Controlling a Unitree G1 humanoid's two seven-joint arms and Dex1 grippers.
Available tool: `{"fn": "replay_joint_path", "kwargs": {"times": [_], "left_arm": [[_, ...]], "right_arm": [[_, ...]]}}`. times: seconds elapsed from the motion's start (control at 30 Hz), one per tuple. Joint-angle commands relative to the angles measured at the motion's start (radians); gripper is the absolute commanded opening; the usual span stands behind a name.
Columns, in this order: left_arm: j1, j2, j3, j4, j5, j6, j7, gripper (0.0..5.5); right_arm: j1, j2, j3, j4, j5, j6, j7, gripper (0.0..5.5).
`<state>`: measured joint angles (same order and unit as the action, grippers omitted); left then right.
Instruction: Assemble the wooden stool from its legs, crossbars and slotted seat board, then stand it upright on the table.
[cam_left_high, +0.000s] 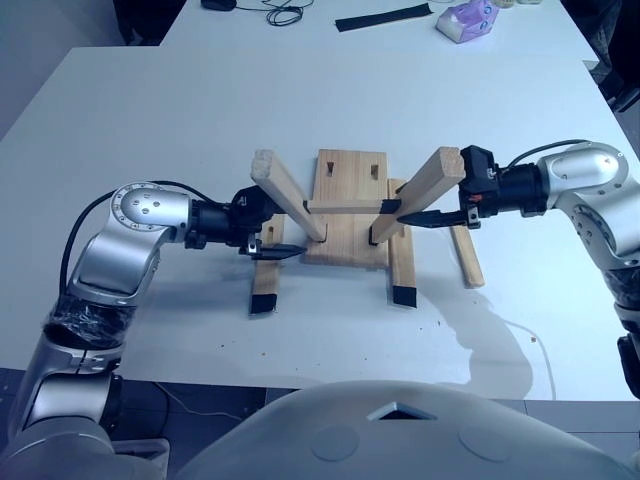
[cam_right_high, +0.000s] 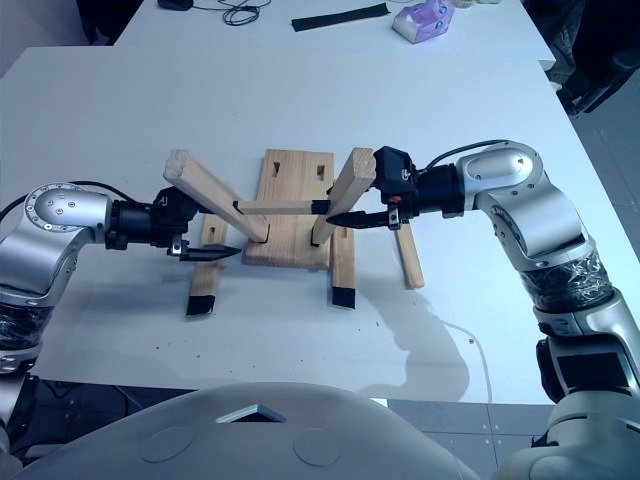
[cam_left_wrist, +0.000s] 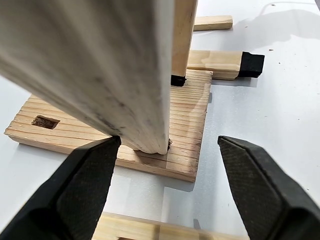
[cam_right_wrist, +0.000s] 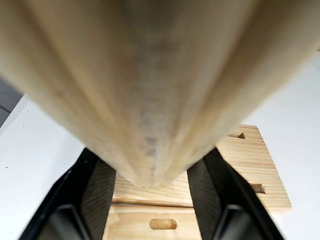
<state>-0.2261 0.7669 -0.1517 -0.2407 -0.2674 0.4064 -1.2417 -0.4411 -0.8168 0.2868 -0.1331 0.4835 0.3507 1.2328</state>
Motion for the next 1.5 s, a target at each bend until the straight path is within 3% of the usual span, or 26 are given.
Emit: {"fn": "replay_joint_path", "kwargs": {"times": [0.03,0.37,1.0,1.23,1.5], "left_arm": [[-0.124,-0.157,-0.113,-0.100,-0.082,-0.056,-0.033,3.60],[-0.126,-0.172,-0.112,-0.095,-0.076,-0.051,-0.021,3.60],[-0.122,-0.178,-0.090,-0.087,-0.073,-0.053,-0.014,3.60],[-0.123,-0.180,-0.084,-0.082,-0.069,-0.051,-0.018,3.60],[-0.100,-0.162,-0.066,-0.082,-0.076,-0.055,-0.011,3.60]], "right_arm": [[0.125,0.138,0.354,0.128,-0.264,0.048,-0.030,2.02],[0.126,0.190,0.362,0.189,-0.255,0.045,-0.052,2.02],[0.153,0.173,0.222,0.032,-0.072,0.098,-0.079,2.02],[0.152,0.209,0.197,0.035,-0.116,0.094,-0.148,3.22],[0.162,0.239,0.067,0.022,-0.128,0.097,-0.217,4.47]]}}
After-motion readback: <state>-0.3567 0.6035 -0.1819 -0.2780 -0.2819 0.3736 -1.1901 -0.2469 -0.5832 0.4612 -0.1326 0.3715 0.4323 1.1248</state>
